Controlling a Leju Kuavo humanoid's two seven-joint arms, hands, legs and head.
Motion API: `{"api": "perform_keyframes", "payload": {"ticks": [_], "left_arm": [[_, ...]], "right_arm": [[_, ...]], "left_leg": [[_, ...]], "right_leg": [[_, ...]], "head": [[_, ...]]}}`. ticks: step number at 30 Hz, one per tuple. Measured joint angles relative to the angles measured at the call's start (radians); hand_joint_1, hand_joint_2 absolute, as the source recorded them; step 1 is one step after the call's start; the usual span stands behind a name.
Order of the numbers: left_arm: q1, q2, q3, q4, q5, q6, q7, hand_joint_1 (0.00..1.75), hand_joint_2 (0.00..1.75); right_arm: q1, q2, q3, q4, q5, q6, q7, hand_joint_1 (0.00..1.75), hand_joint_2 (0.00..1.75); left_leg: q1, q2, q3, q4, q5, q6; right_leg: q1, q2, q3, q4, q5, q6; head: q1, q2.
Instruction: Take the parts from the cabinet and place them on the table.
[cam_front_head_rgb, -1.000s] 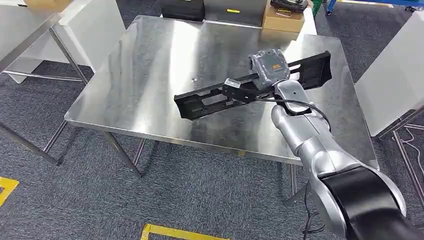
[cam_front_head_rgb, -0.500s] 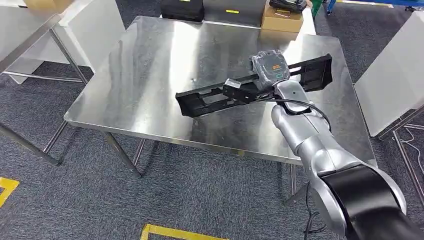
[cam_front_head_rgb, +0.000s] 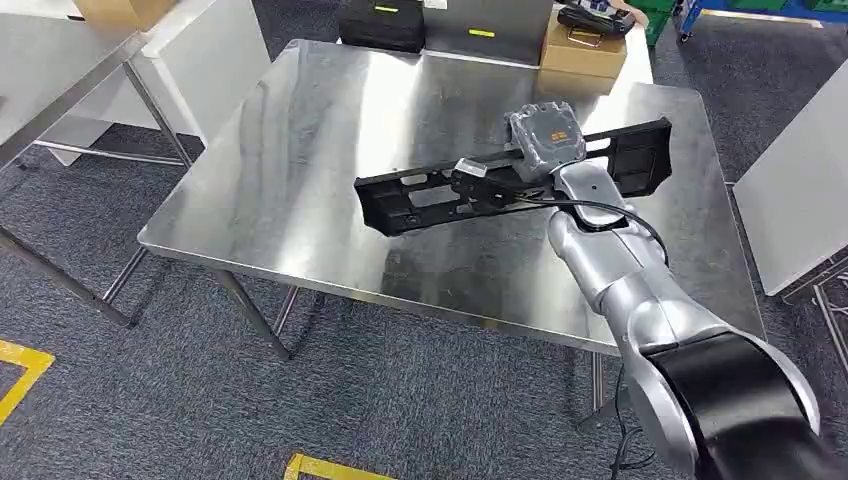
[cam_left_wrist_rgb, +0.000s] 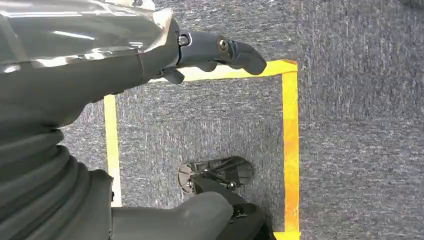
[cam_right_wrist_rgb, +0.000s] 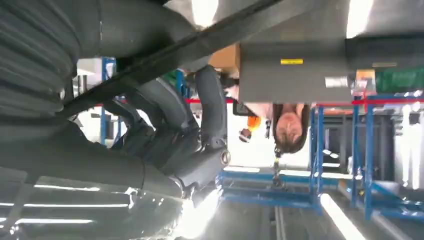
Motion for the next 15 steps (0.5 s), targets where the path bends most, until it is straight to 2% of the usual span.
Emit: {"api": "perform_keyframes", "payload": {"ticks": [2,3,4,5,7,8,9,10,11,13,14,15], "left_arm": [[0.002,0.0,0.0,0.0,0.0,0.0,-0.001,0.0,1.75],[0.003,0.0,0.0,0.0,0.0,0.0,-0.001,0.0,1.75],[0.003,-0.001,0.0,0.0,0.0,0.0,-0.001,0.0,1.75],[0.002,-0.001,0.0,0.0,0.0,0.0,-0.002,0.0,1.75],[0.002,0.0,0.0,0.0,0.0,0.0,-0.002,0.0,1.75],[0.003,0.0,0.0,0.0,0.0,0.0,-0.002,0.0,1.75],[0.004,-0.001,0.0,0.0,0.0,0.0,-0.002,0.0,1.75],[0.005,-0.001,0.0,0.0,0.0,0.0,-0.002,0.0,1.75],[0.005,-0.001,0.0,0.0,0.0,-0.001,-0.002,0.0,1.75],[0.005,0.0,0.001,0.0,0.0,-0.003,-0.002,0.0,1.75],[0.005,0.0,0.001,0.0,0.0,-0.003,-0.002,0.0,1.75],[0.004,0.0,0.001,0.0,0.0,-0.003,-0.002,0.0,1.75]], "right_arm": [[0.002,0.0,-0.002,0.0,0.0,0.0,0.0,1.71,1.75],[0.001,0.0,-0.003,0.0,-0.001,0.0,0.0,1.71,1.75],[0.0,0.001,-0.004,0.0,-0.001,0.0,0.0,1.71,1.75],[-0.002,0.002,-0.005,0.0,-0.001,0.0,0.0,1.71,1.75],[-0.001,0.004,-0.005,0.0,-0.001,0.0,0.0,1.71,1.75],[0.0,0.004,-0.005,0.0,-0.001,0.0,0.0,1.71,1.75],[0.001,0.004,-0.005,0.0,0.0,0.0,0.0,1.71,1.75],[0.002,0.004,-0.005,0.001,0.0,0.0,0.0,1.71,1.75],[0.002,0.004,-0.005,0.001,0.0,0.001,0.0,1.71,1.75],[0.001,0.005,-0.006,0.0,0.0,0.001,0.0,1.71,1.75],[0.0,0.005,-0.007,0.001,0.0,0.001,0.0,1.71,1.75],[-0.005,0.005,-0.007,0.001,-0.001,0.002,0.0,1.71,1.75]], "left_leg": [[0.004,-0.001,0.002,-0.005,-0.002,-0.004],[0.007,0.0,0.002,-0.002,-0.008,-0.009],[0.009,0.009,0.0,0.013,-0.016,-0.014],[0.01,0.016,-0.02,0.057,-0.037,-0.02],[0.01,0.02,-0.114,0.223,-0.106,-0.028],[0.01,0.02,-0.162,0.294,-0.128,-0.028],[0.01,0.02,-0.197,0.332,-0.126,-0.027],[0.01,0.02,-0.207,0.324,-0.103,-0.023],[0.01,0.02,-0.196,0.278,-0.063,-0.019],[0.007,0.021,-0.12,0.098,0.056,-0.004],[0.003,0.025,-0.089,0.023,0.09,0.006],[-0.004,0.026,-0.077,0.016,0.072,0.006]], "right_leg": [[0.007,0.0,0.0,0.004,-0.005,-0.015],[-0.001,0.0,0.003,0.003,-0.006,-0.024],[-0.001,0.001,0.008,0.002,-0.009,-0.03],[0.0,0.001,0.013,0.002,-0.013,-0.036],[0.003,0.001,0.021,0.002,-0.019,-0.045],[0.005,0.001,0.024,0.002,-0.023,-0.05],[0.006,0.001,0.027,0.003,-0.026,-0.054],[0.008,0.001,0.032,0.003,-0.031,-0.053],[0.009,0.001,0.039,0.003,-0.037,-0.054],[0.011,0.001,0.06,0.002,-0.052,-0.05],[0.011,0.001,0.066,0.0,-0.058,-0.047],[0.021,0.001,0.065,0.0,-0.061,-0.042]], "head": [[-0.001,0.0],[-0.002,0.0],[-0.002,0.0],[-0.007,0.0],[-0.006,0.0],[-0.007,0.0],[-0.006,0.0],[-0.007,0.0],[-0.007,0.0],[-0.006,0.0],[-0.006,0.0],[-0.005,0.0]]}}
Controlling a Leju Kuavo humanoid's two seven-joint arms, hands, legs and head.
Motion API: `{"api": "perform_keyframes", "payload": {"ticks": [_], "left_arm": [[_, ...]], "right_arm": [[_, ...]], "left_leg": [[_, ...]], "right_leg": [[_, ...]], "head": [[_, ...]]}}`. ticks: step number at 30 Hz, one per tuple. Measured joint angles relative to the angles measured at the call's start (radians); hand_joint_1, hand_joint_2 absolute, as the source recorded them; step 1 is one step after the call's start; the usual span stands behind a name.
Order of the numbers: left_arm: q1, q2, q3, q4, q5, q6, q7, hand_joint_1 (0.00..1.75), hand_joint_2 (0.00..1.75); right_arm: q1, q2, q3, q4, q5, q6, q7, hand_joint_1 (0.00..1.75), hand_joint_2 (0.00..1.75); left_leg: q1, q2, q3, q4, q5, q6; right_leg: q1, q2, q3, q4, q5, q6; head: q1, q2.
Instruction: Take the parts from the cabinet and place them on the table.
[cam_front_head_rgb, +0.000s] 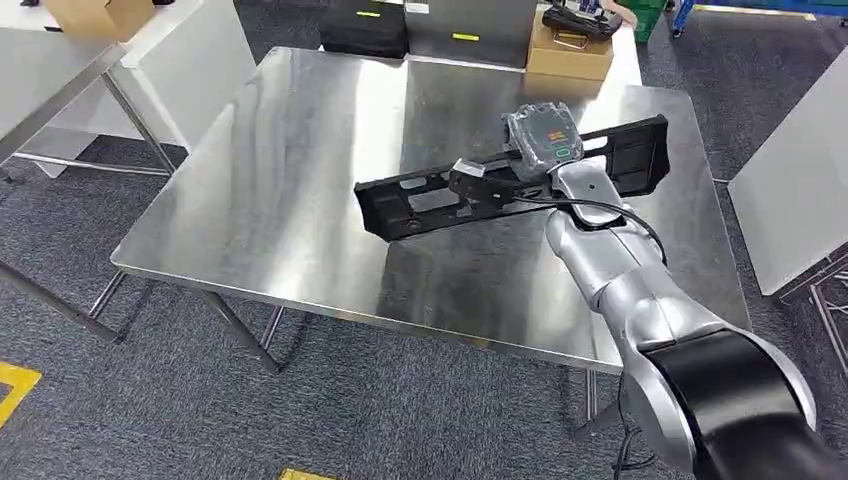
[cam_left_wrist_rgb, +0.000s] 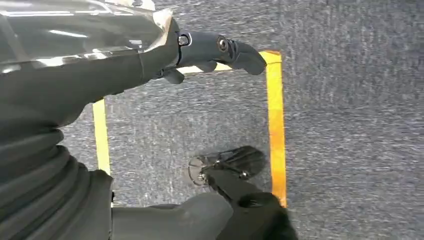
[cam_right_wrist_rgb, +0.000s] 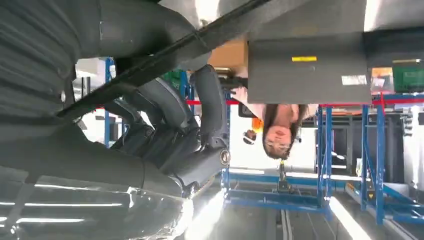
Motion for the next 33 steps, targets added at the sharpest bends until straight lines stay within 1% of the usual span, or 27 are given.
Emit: {"api": "perform_keyframes", "payload": {"ticks": [2,3,4,5,6,8,9,10,11,12,13,14,15,18,19,20,21,23,24,25,26,27,29,30,31,32,33], "left_arm": [[-0.001,0.0,0.0,0.0,0.0,0.0,0.0,0.0,1.75],[-0.001,0.0,0.0,0.0,0.0,0.0,-0.001,0.0,1.75],[0.0,0.0,0.0,0.0,0.0,0.0,-0.001,0.0,1.75],[0.001,-0.002,0.0,0.0,0.0,0.0,-0.002,0.0,1.75],[0.0,-0.002,0.0,0.0,0.0,0.0,-0.003,0.0,1.75],[-0.002,-0.001,0.0,0.0,0.0,0.002,-0.003,0.0,1.75],[-0.002,-0.001,0.0,0.0,0.0,0.002,-0.004,0.0,1.75],[-0.002,-0.002,0.0,0.0,0.0,0.002,-0.006,0.0,1.75],[-0.001,-0.002,0.001,0.0,0.0,0.001,-0.008,0.0,1.75],[0.0,-0.002,0.002,0.0,0.0,0.001,-0.008,0.0,1.75],[0.0,-0.003,0.003,0.0,0.0,0.002,-0.009,0.0,1.75],[0.0,-0.003,0.003,0.0,0.0,0.002,-0.011,0.0,1.75],[0.0,-0.004,0.003,0.0,-0.001,0.003,-0.013,0.0,1.75],[0.0,-0.004,0.003,0.0,-0.005,0.003,-0.015,0.0,1.75],[0.0,-0.004,0.003,0.0,-0.005,0.005,-0.014,0.0,1.75],[0.0,0.0,0.004,0.0,-0.006,0.007,-0.014,0.0,1.75],[0.0,-0.003,0.003,0.0,-0.009,0.01,-0.014,0.0,1.75],[-0.001,-0.002,0.003,0.0,-0.016,0.022,-0.019,0.0,1.75],[0.0,-0.002,0.003,0.0,-0.021,0.032,-0.033,0.0,1.75],[0.0,-0.003,0.003,0.0,-0.031,0.05,-0.05,0.0,1.75],[0.0,-0.003,0.002,0.0,-0.045,0.075,-0.071,0.0,1.75],[0.0,-0.003,0.001,0.0,-0.058,0.103,-0.087,0.0,1.75],[0.0,-0.003,-0.002,0.0,-0.069,0.136,-0.115,0.0,1.75],[-0.001,-0.005,-0.002,0.0,-0.069,0.138,-0.122,0.0,1.75],[-0.002,-0.006,-0.002,0.0,-0.07,0.138,-0.124,0.0,1.75],[-0.003,-0.008,-0.002,-0.001,-0.071,0.141,-0.129,0.0,1.75],[-0.001,-0.013,-0.002,-0.001,-0.073,0.141,-0.13,0.0,1.75]], "right_arm": [[-0.001,-0.001,-0.001,0.0,0.0,0.003,0.0,1.71,1.75],[0.0,0.0,-0.001,0.001,0.0,0.003,0.0,1.71,1.75],[-0.001,0.0,-0.001,0.001,0.0,0.004,0.0,1.71,1.75],[-0.001,-0.001,-0.002,0.0,0.0,0.003,-0.001,1.71,1.75],[-0.006,-0.002,-0.003,0.0,0.0,0.003,-0.001,1.71,1.75],[-0.006,-0.002,-0.003,0.002,0.001,0.006,-0.003,1.71,1.75],[-0.002,-0.003,-0.003,0.005,0.002,0.009,-0.003,1.71,1.75],[0.002,-0.005,-0.003,0.006,0.002,0.01,-0.003,1.71,1.75],[0.004,-0.005,-0.003,0.007,0.003,0.011,-0.003,1.71,1.75],[0.004,-0.005,-0.003,0.007,0.006,0.011,-0.003,1.71,1.75],[0.002,-0.005,-0.003,0.007,0.006,0.011,-0.003,1.71,1.75],[0.0,-0.005,-0.003,0.007,0.008,0.011,-0.003,1.71,1.75],[-0.002,-0.006,-0.003,0.007,0.008,0.011,-0.003,1.71,1.75],[-0.002,-0.002,-0.003,0.007,0.012,0.011,-0.003,1.71,1.75],[-0.004,-0.003,-0.004,0.007,0.012,0.011,-0.003,1.71,1.75],[-0.004,-0.003,-0.005,0.007,0.013,0.011,-0.003,1.71,1.75],[-0.007,-0.003,-0.005,0.006,0.012,0.011,-0.003,1.71,1.75],[-0.008,-0.001,-0.005,0.006,0.014,0.011,-0.003,1.71,1.75],[-0.006,-0.001,-0.005,0.006,0.016,0.011,-0.003,1.71,1.75],[-0.005,-0.002,-0.006,0.006,0.018,0.011,-0.003,1.71,1.75],[-0.002,-0.002,-0.006,0.006,0.019,0.01,-0.003,1.71,1.75],[-0.001,-0.003,-0.006,0.006,0.021,0.009,-0.003,1.71,1.75],[-0.001,-0.005,-0.008,0.006,0.021,0.008,-0.003,1.71,1.75],[-0.002,-0.006,-0.009,0.006,0.021,0.007,-0.003,1.71,1.75],[-0.004,-0.006,-0.009,0.006,0.021,0.006,-0.003,1.71,1.75],[-0.005,-0.008,-0.01,0.006,0.022,0.006,-0.003,1.71,1.75],[-0.004,-0.012,-0.01,0.006,0.024,0.006,-0.003,1.71,1.75]], "left_leg": [[-0.005,-0.002,-0.002,-0.008,-0.006,0.002],[-0.007,-0.003,0.0,-0.008,-0.009,0.007],[-0.005,-0.004,0.01,-0.021,-0.007,0.01],[0.002,-0.005,0.024,-0.034,-0.004,0.014],[0.001,-0.004,0.029,-0.038,-0.006,0.022],[-0.001,-0.005,0.033,-0.038,-0.011,0.031],[-0.002,-0.008,0.034,-0.037,-0.014,0.033],[-0.003,-0.012,0.036,-0.036,-0.017,0.033],[-0.004,-0.016,0.039,-0.035,-0.02,0.032],[-0.004,-0.019,0.042,-0.032,-0.025,0.03],[-0.004,-0.021,0.046,-0.027,-0.033,0.028],[-0.004,-0.023,0.048,-0.022,-0.04,0.025],[-0.009,-0.024,0.047,-0.016,-0.047,0.018],[-0.007,-0.024,0.047,-0.017,-0.052,0.009],[-0.007,-0.024,0.049,-0.016,-0.055,0.004],[-0.004,-0.021,0.047,-0.007,-0.063,-0.004],[-0.005,-0.016,0.035,0.028,-0.083,-0.012],[0.006,-0.012,-0.029,0.155,-0.142,-0.024],[0.011,-0.011,-0.084,0.249,-0.175,-0.03],[0.014,-0.008,-0.117,0.295,-0.18,-0.034],[0.018,-0.006,-0.127,0.289,-0.156,-0.037],[0.021,-0.004,-0.108,0.234,-0.11,-0.038],[0.024,0.0,-0.016,0.041,-0.007,-0.037],[0.024,0.002,0.012,-0.008,-0.007,-0.036],[0.015,0.0,0.017,-0.017,-0.013,-0.032],[0.019,-0.002,0.016,-0.02,-0.01,-0.029],[0.016,-0.003,0.016,-0.02,-0.01,-0.029]], "right_leg": [[-0.003,-0.001,-0.001,-0.003,-0.003,0.008],[-0.005,-0.001,0.002,-0.011,-0.005,0.014],[0.001,-0.002,0.009,-0.016,-0.008,0.021],[0.0,-0.002,-0.001,0.004,-0.017,0.023],[0.001,-0.002,-0.027,0.055,-0.041,0.017],[0.001,-0.001,-0.116,0.21,-0.092,0.006],[0.001,-0.001,-0.16,0.275,-0.105,0.007],[0.001,-0.001,-0.183,0.297,-0.101,0.013],[0.001,-0.001,-0.18,0.27,-0.077,0.021],[0.001,-0.001,-0.155,0.199,-0.035,0.031],[0.001,-0.001,-0.114,0.101,0.015,0.039],[0.001,-0.001,-0.08,0.021,0.051,0.042],[0.006,0.0,-0.067,0.002,0.053,0.03],[0.008,0.0,-0.063,-0.006,0.052,0.012],[0.005,0.0,-0.059,-0.009,0.054,0.007],[-0.008,0.0,-0.048,-0.015,0.055,0.002],[-0.01,-0.001,-0.042,-0.016,0.051,-0.005],[-0.011,-0.001,-0.033,-0.016,0.046,-0.011],[-0.011,-0.001,-0.029,-0.016,0.043,-0.016],[-0.011,-0.001,-0.027,-0.016,0.041,-0.018],[-0.012,-0.001,-0.023,-0.016,0.037,-0.015],[-0.014,0.0,-0.017,-0.016,0.032,-0.012],[-0.018,0.0,0.0,-0.016,0.02,-0.001],[-0.018,0.0,0.003,-0.017,0.017,0.004],[-0.005,0.001,-0.002,-0.015,0.013,0.011],[-0.002,0.0,-0.004,-0.011,0.009,0.01],[0.006,0.001,-0.001,-0.012,0.005,0.004]], "head": [[0.0,0.0],[-0.001,0.0],[-0.001,0.0],[0.003,0.0],[0.003,0.0],[0.003,0.0],[0.004,0.0],[0.004,0.0],[0.003,0.0],[0.003,0.0],[0.004,0.0],[0.005,0.0],[0.004,0.0],[0.004,0.0],[0.004,0.0],[0.005,0.0],[-0.001,0.0],[-0.001,0.0],[-0.001,0.0],[-0.002,0.0],[0.0,0.0],[-0.002,0.0],[-0.002,0.0],[-0.002,0.0],[-0.002,0.0],[-0.001,0.0],[0.0,0.0]]}}
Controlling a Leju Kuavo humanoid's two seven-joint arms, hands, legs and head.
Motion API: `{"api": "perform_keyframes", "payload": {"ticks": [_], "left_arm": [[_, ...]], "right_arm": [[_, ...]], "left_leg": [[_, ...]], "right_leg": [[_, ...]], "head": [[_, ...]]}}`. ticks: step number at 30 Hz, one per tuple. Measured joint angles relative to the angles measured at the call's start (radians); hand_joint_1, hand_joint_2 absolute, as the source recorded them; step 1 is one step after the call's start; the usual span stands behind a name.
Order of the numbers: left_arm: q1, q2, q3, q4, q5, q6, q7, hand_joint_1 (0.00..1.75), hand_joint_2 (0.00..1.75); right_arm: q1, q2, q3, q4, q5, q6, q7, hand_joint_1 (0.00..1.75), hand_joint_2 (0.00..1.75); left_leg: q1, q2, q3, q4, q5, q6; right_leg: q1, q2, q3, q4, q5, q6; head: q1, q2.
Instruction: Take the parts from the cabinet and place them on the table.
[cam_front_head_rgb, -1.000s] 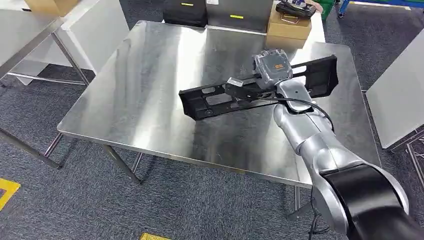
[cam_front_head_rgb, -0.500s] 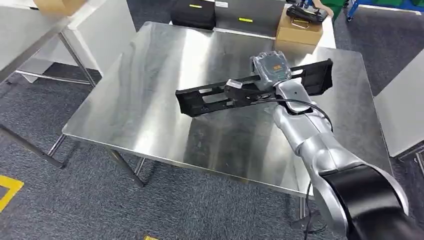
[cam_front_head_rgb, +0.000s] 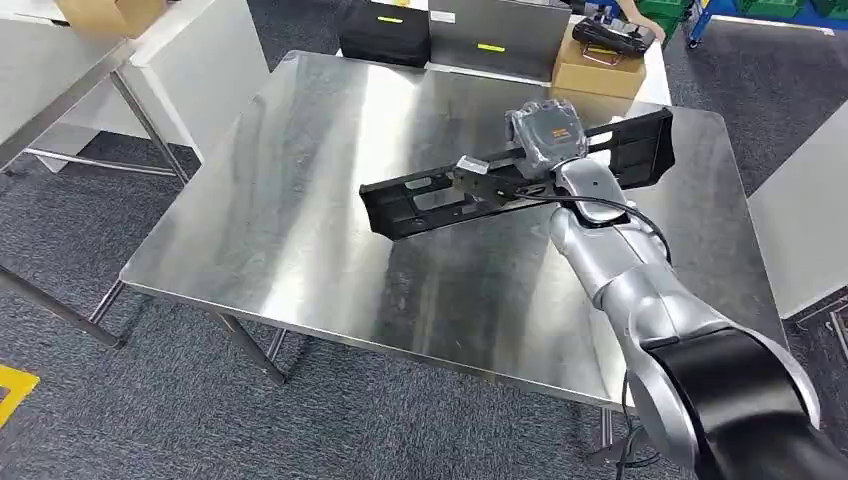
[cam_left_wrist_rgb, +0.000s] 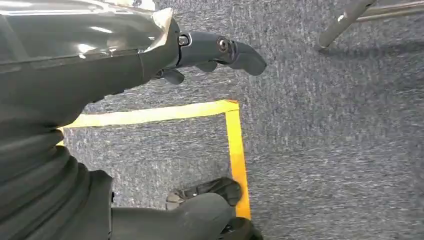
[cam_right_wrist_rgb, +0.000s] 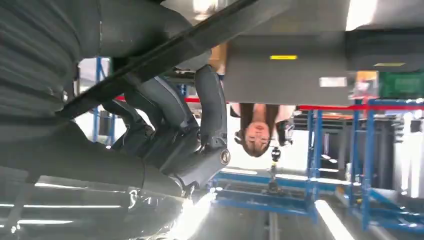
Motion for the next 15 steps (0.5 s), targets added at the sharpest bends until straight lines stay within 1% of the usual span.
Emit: {"api": "perform_keyframes", "payload": {"ticks": [2,4,5,7,8,9,11,13,15], "left_arm": [[0.0,-0.001,0.0,0.0,-0.001,0.003,-0.001,0.0,1.75],[0.0,-0.001,0.0,0.0,-0.001,0.006,-0.001,0.0,1.75],[0.0,-0.001,0.0,0.0,-0.001,0.006,-0.001,0.0,1.75],[0.0,-0.003,0.0,0.0,-0.001,0.012,-0.004,0.0,1.75],[0.0,-0.003,0.0,0.0,0.0,0.026,-0.011,0.0,1.75],[0.0,-0.004,0.0,0.0,0.005,0.028,-0.015,0.0,0.0],[0.0,-0.004,0.002,0.0,0.018,0.011,-0.015,0.0,0.0],[0.0,-0.004,0.004,0.0,0.026,-0.014,-0.013,0.0,0.0],[0.001,-0.004,0.006,0.0,0.026,-0.031,-0.004,0.0,0.0]], "right_arm": [[0.001,-0.003,0.0,0.0,0.0,-0.001,0.0,1.71,1.75],[0.001,-0.004,0.0,0.0,0.001,-0.001,0.0,1.71,1.75],[0.001,-0.004,0.0,0.0,0.001,-0.001,0.0,0.0,0.0],[0.001,-0.005,0.0,0.0,0.001,-0.001,0.0,0.0,0.0],[0.001,-0.005,0.0,0.0,0.002,-0.001,0.0,0.0,0.0],[0.001,-0.005,0.0,0.0,0.003,-0.001,0.0,0.0,0.0],[0.001,-0.005,0.0,0.0,0.006,-0.001,0.0,0.0,0.0],[0.001,-0.005,-0.002,0.0,0.011,-0.001,0.0,0.0,0.0],[0.001,-0.016,-0.011,0.0,0.012,0.0,0.013,0.0,0.0]], "left_leg": [[-0.011,-0.004,0.0,0.001,-0.001,0.002],[-0.017,-0.005,0.0,0.001,-0.003,0.017],[-0.017,-0.006,0.0,0.001,-0.003,0.017],[-0.018,-0.006,0.0,0.001,-0.004,0.02],[-0.018,-0.006,0.0,0.001,-0.005,0.023],[-0.018,-0.006,0.0,0.001,-0.005,0.024],[-0.019,-0.006,0.0,0.001,-0.005,0.025],[-0.02,-0.006,0.0,0.001,-0.005,0.026],[-0.02,-0.006,0.0,0.002,-0.004,0.026]], "right_leg": [[-0.004,-0.002,0.002,-0.007,0.003,0.006],[-0.007,-0.004,0.004,-0.011,0.004,0.007],[-0.008,-0.004,0.006,-0.013,0.004,0.007],[-0.008,-0.004,0.008,-0.017,0.005,0.009],[-0.008,-0.004,0.009,-0.019,0.006,0.01],[-0.008,-0.004,0.009,-0.02,0.006,0.012],[-0.01,-0.004,0.009,-0.021,0.008,0.014],[-0.011,-0.004,0.009,-0.021,0.008,0.021],[-0.011,-0.004,0.009,-0.021,0.008,0.022]], "head": [[-0.002,0.0],[-0.001,0.0],[-0.002,0.0],[-0.001,0.0],[-0.001,0.0],[-0.001,0.0],[-0.001,0.0],[-0.001,0.0],[-0.001,0.0]]}}
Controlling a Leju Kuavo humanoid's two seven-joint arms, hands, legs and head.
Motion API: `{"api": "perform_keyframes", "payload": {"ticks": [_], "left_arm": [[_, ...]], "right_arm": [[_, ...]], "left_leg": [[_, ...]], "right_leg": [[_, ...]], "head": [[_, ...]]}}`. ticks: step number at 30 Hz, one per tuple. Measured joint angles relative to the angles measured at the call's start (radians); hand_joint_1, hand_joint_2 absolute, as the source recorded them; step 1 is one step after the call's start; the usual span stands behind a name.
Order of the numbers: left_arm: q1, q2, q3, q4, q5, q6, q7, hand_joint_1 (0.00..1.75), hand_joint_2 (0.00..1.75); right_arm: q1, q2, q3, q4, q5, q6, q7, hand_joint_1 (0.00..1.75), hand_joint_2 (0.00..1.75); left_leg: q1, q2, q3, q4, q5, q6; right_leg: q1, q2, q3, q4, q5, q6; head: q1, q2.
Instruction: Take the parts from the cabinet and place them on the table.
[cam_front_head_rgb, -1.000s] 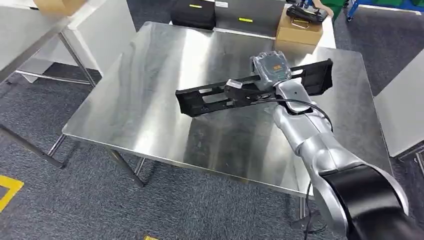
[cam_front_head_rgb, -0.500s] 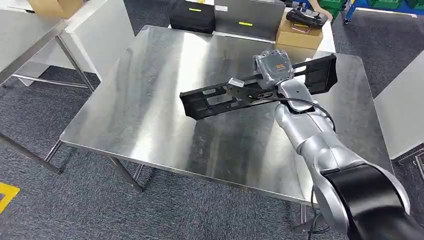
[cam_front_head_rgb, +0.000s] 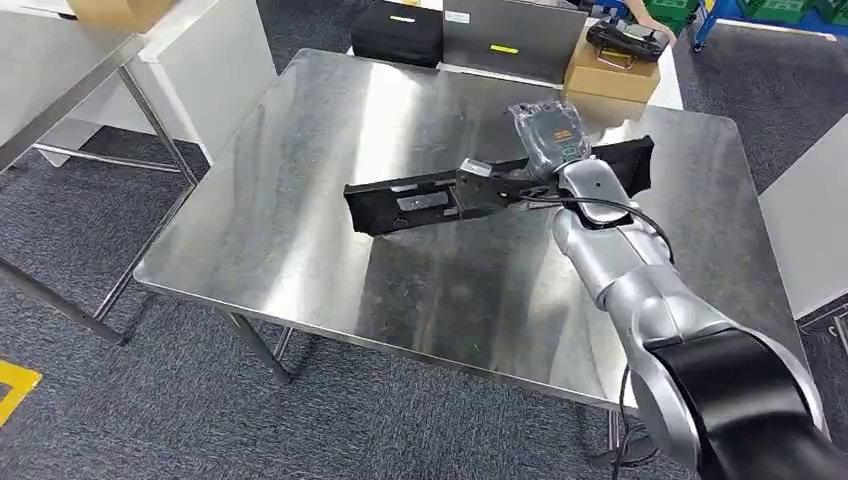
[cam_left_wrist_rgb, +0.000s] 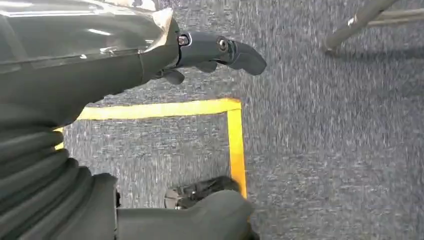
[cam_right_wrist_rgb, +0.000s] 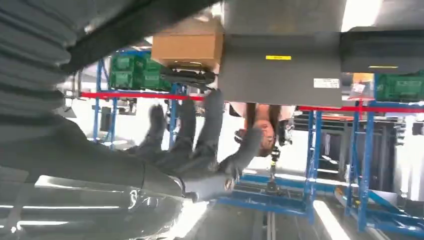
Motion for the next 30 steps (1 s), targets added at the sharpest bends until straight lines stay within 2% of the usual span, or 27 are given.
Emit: {"api": "perform_keyframes", "payload": {"ticks": [6,10,15,19,21,22,24,27,30], "left_arm": [[0.009,0.002,0.004,0.002,0.0,-0.012,0.025,0.0,0.0],[0.009,0.006,0.011,0.002,0.0,-0.017,0.029,0.0,0.0],[0.008,0.01,0.021,0.002,0.001,-0.027,0.034,0.0,0.0],[0.007,0.01,0.024,0.002,0.001,-0.035,0.04,0.0,0.0],[0.007,0.01,0.026,0.002,0.001,-0.039,0.047,0.0,0.0],[0.007,0.01,0.027,0.002,0.001,-0.045,0.049,0.0,0.0],[0.007,0.011,0.028,0.002,0.001,-0.051,0.058,0.0,0.0],[0.007,0.011,0.029,0.002,0.001,-0.051,0.064,0.0,0.0],[0.007,0.011,0.029,0.002,0.001,-0.05,0.066,0.0,0.0]], "right_arm": [[0.0,-0.052,-0.026,0.008,0.002,0.0,0.038,0.0,0.0],[0.0,-0.089,-0.05,0.017,-0.009,0.0,0.039,0.0,0.0],[0.002,-0.108,-0.069,0.026,-0.019,0.008,0.041,0.0,0.0],[0.004,-0.117,-0.09,0.038,-0.031,0.074,0.067,0.0,0.0],[0.004,-0.125,-0.106,0.047,-0.055,0.153,0.102,0.0,0.0],[0.001,-0.129,-0.121,0.052,-0.077,0.216,0.126,0.0,0.0],[0.0,-0.144,-0.158,0.062,-0.107,0.295,0.189,0.0,0.0],[-0.004,-0.175,-0.205,0.071,-0.129,0.332,0.28,0.0,0.0],[-0.01,-0.196,-0.234,0.076,-0.133,0.338,0.293,0.0,0.0]], "left_leg": [[0.001,0.0,0.0,0.0,0.001,0.002],[0.001,0.0,0.0,0.0,0.001,0.002],[0.001,0.001,0.0,0.0,0.001,0.002],[0.002,0.001,0.0,0.0,0.001,0.002],[0.002,0.001,0.0,0.0,0.001,0.002],[0.002,0.001,0.0,0.0,0.001,0.002],[0.001,0.0,0.0,0.0,0.001,0.002],[0.001,0.0,0.0,0.0,0.001,0.002],[0.0,0.0,0.0,0.0,0.001,0.002]], "right_leg": [[0.0,-0.001,0.0,0.0,0.001,0.001],[0.001,-0.001,0.0,0.0,0.001,0.001],[0.001,0.0,0.0,0.0,0.001,0.001],[0.001,-0.001,0.0,0.0,0.001,0.001],[0.001,-0.001,0.0,0.0,0.001,0.001],[0.001,-0.001,0.0,0.0,0.001,0.001],[0.001,-0.001,0.0,0.0,0.001,0.001],[0.001,-0.001,0.001,0.0,0.001,0.001],[0.001,-0.001,0.001,0.0,0.002,0.003]], "head": [[0.0,0.0],[0.0,0.0],[0.0,0.0],[-0.001,0.0],[0.0,0.0],[0.0,0.0],[0.0,0.0],[0.0,0.0],[0.0,0.0]]}}
